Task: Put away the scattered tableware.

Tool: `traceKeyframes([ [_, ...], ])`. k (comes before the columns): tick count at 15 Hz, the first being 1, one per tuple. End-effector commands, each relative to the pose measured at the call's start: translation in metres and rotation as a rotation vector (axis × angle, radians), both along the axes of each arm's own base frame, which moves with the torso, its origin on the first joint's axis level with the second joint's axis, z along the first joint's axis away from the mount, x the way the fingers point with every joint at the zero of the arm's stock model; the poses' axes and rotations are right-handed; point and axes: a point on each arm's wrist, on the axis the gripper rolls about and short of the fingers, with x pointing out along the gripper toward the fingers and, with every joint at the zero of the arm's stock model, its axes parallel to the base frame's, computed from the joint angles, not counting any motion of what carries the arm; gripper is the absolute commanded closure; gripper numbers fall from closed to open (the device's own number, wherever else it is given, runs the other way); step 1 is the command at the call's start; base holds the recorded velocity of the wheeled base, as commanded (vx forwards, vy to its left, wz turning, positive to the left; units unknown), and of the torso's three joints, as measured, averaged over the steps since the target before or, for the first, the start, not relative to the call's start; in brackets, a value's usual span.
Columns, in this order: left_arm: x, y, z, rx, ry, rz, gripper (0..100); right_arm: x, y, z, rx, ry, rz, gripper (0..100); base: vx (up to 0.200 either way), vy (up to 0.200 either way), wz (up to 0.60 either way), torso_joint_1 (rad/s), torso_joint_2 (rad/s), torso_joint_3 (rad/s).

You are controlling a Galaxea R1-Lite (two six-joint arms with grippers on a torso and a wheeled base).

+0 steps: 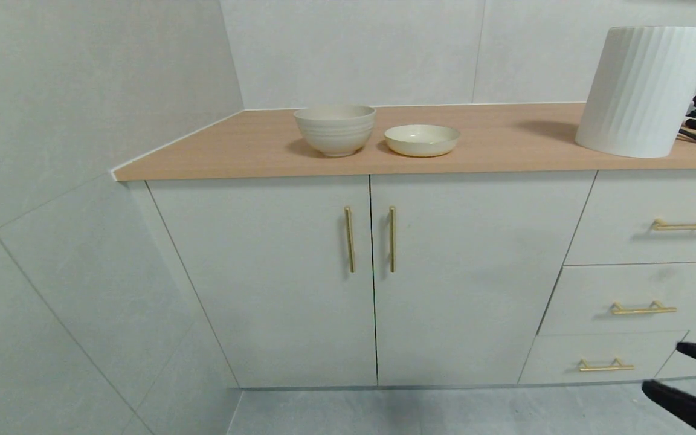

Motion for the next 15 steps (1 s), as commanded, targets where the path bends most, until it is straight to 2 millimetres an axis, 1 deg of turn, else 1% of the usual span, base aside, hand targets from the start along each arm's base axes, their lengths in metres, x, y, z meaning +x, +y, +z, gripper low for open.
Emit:
traceKeyframes([
  [1,0.0,0.0,0.0,0.0,0.002,0.002,0,0.08,0.046,0.004,0.053,0.019,0.121,0,0.0,0.0,0.0,0.0,0.0,0.0],
  [2,0.0,0.0,0.0,0.002,0.004,0.0,0,0.098,0.061,0.007,0.055,0.002,0.146,0,0.0,0.0,0.0,0.0,0.0,0.0],
  [4,0.0,0.0,0.0,0.002,0.002,0.0,0,0.133,0.093,0.007,0.034,0.013,0.153,0,0.0,0.0,0.0,0.0,0.0,0.0],
  [6,0.0,0.0,0.0,0.003,0.002,0.0,0,0.162,0.12,0.003,0.016,0.013,0.138,0,0.0,0.0,0.0,0.0,0.0,0.0],
  [8,0.0,0.0,0.0,0.003,0.002,0.0,0,0.185,0.14,0.001,0.023,0.01,0.149,0,0.0,0.0,0.0,0.0,0.0,0.0],
  [10,0.0,0.0,0.0,0.003,0.002,0.0,0,0.198,0.156,0.014,0.051,-0.034,0.18,0,0.0,0.0,0.0,0.0,0.0,0.0],
  [12,0.0,0.0,0.0,0.003,0.002,0.0,0,0.2,0.167,0.006,0.065,0.009,0.195,0,0.0,0.0,0.0,0.0,0.0,0.0],
  [14,0.0,0.0,0.0,0.006,0.002,0.0,0,0.204,0.171,0.01,0.131,0.032,0.187,0,0.0,0.0,0.0,0.0,0.0,0.0],
  [15,0.0,0.0,0.0,0.005,0.002,0.0,0,0.211,0.177,0.009,0.172,0.06,0.226,0,0.0,0.0,0.0,0.0,0.0,0.0],
])
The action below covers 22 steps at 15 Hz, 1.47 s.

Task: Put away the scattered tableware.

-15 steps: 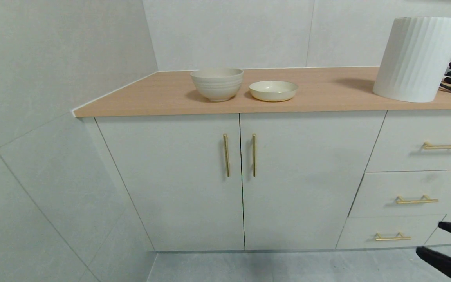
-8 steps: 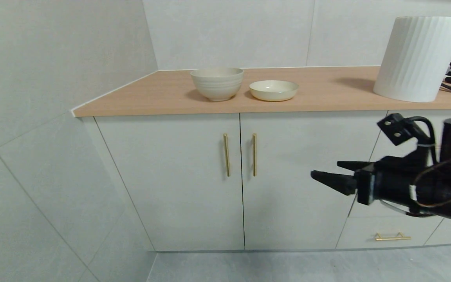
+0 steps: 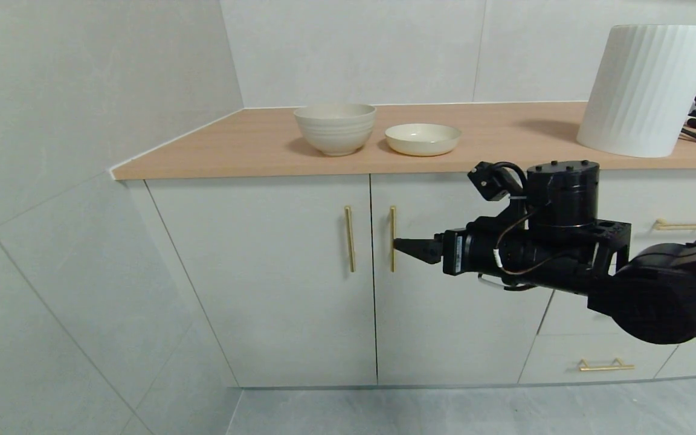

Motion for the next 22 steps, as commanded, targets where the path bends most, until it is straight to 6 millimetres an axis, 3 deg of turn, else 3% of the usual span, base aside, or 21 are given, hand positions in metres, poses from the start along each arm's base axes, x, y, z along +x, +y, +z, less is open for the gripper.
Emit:
traceKeyframes([
  [1,0.0,0.0,0.0,-0.001,0.002,0.0,0,0.013,0.01,-0.01,0.012,0.031,0.03,0,0.0,0.0,0.0,0.0,0.0,0.0],
  [7,0.0,0.0,0.0,-0.001,0.002,0.0,0,0.04,0.022,-0.024,0.108,0.126,0.013,0,0.0,0.0,0.0,0.0,0.0,0.0],
  [11,0.0,0.0,0.0,-0.001,0.002,0.0,0,0.072,0.037,-0.063,0.139,0.071,0.008,0,0.0,0.0,0.0,0.0,0.0,0.0],
  [13,0.0,0.0,0.0,-0.001,0.002,0.0,0,0.078,0.036,-0.073,0.135,0.078,-0.002,0,0.0,0.0,0.0,0.0,0.0,0.0],
  [17,0.0,0.0,0.0,-0.002,0.002,0.0,0,0.089,0.03,-0.071,0.146,0.058,-0.026,0,0.0,0.0,0.0,0.0,0.0,0.0],
  [22,0.0,0.0,0.0,-0.001,0.002,0.0,0,0.097,0.039,-0.082,0.169,0.023,-0.014,0,0.0,0.0,0.0,0.0,0.0,0.0],
])
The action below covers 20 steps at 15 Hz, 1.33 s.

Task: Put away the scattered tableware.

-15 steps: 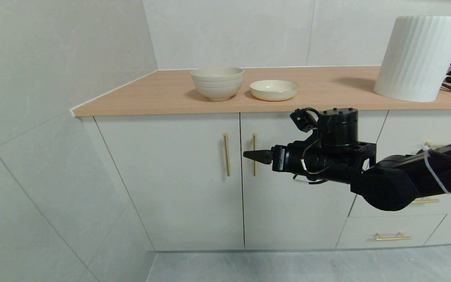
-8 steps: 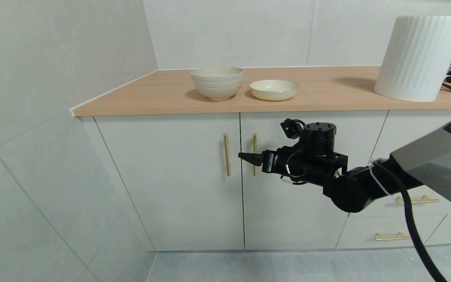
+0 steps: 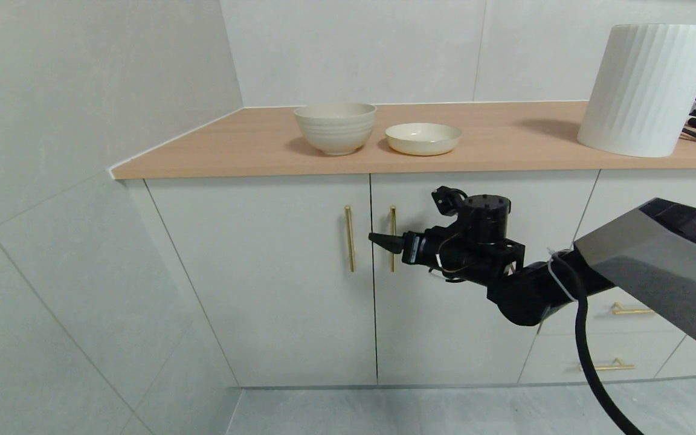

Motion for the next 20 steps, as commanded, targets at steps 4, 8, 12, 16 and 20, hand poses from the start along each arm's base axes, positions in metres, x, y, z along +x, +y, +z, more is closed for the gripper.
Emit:
traceKeyframes([
  [4,0.0,0.0,0.0,-0.001,0.001,0.0,0,0.002,0.012,-0.014,-0.005,0.013,0.02,0,0.0,0.0,0.0,0.0,0.0,0.0],
  [8,0.0,0.0,0.0,-0.001,0.001,0.0,0,-0.002,0.012,-0.008,0.026,0.039,0.027,0,0.0,0.0,0.0,0.0,0.0,0.0],
  [12,0.0,0.0,0.0,-0.001,0.001,0.0,0,-0.018,0.005,0.002,0.054,0.085,0.128,0,0.0,0.0,0.0,0.0,0.0,0.0],
  [16,0.0,0.0,0.0,-0.001,0.001,0.0,0,-0.03,-0.001,0.009,0.057,0.104,0.162,0,0.0,0.0,0.0,0.0,0.0,0.0],
  [20,0.0,0.0,0.0,-0.001,0.001,0.0,0,-0.042,0.0,0.007,0.069,0.083,0.218,0,0.0,0.0,0.0,0.0,0.0,0.0],
])
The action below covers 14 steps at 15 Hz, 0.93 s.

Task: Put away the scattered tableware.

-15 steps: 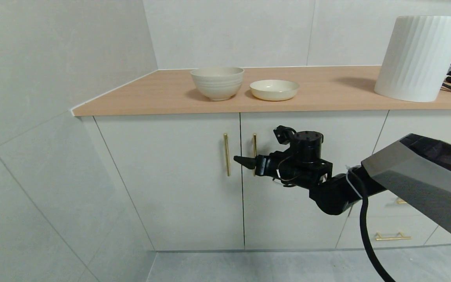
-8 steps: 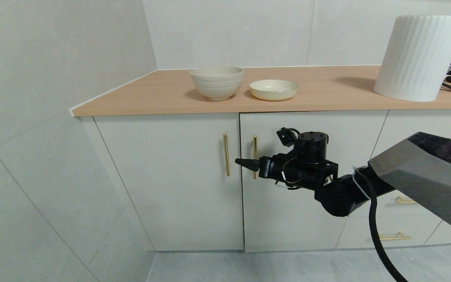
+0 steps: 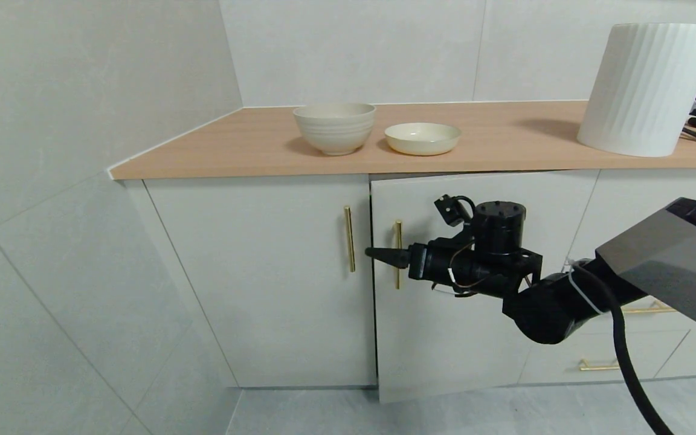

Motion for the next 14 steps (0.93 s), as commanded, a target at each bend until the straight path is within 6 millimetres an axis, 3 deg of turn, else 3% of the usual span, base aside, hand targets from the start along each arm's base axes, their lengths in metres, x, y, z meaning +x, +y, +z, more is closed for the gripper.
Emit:
traceKeyframes([
  [1,0.0,0.0,0.0,0.0,0.002,0.001,0,-0.007,0.0,0.0,-0.001,0.005,0.021,0,0.0,0.0,0.0,0.0,0.0,0.0],
  [3,0.0,0.0,0.0,0.0,0.002,0.001,0,-0.01,-0.002,-0.001,-0.006,0.013,0.028,0,0.0,0.0,0.0,0.0,0.0,0.0],
  [5,0.0,0.0,0.0,0.0,0.002,0.001,0,-0.027,-0.013,0.007,-0.008,0.017,0.043,0,0.0,0.0,0.0,0.0,0.0,0.0],
  [9,0.0,0.0,0.0,0.0,0.002,0.001,0,-0.071,-0.031,0.015,-0.013,0.059,0.237,0,0.0,0.0,0.0,0.0,0.0,0.0],
  [14,0.0,0.0,0.0,0.0,0.002,0.001,0,-0.088,-0.041,0.005,-0.032,0.013,0.256,0,0.0,0.0,0.0,0.0,0.0,0.0],
])
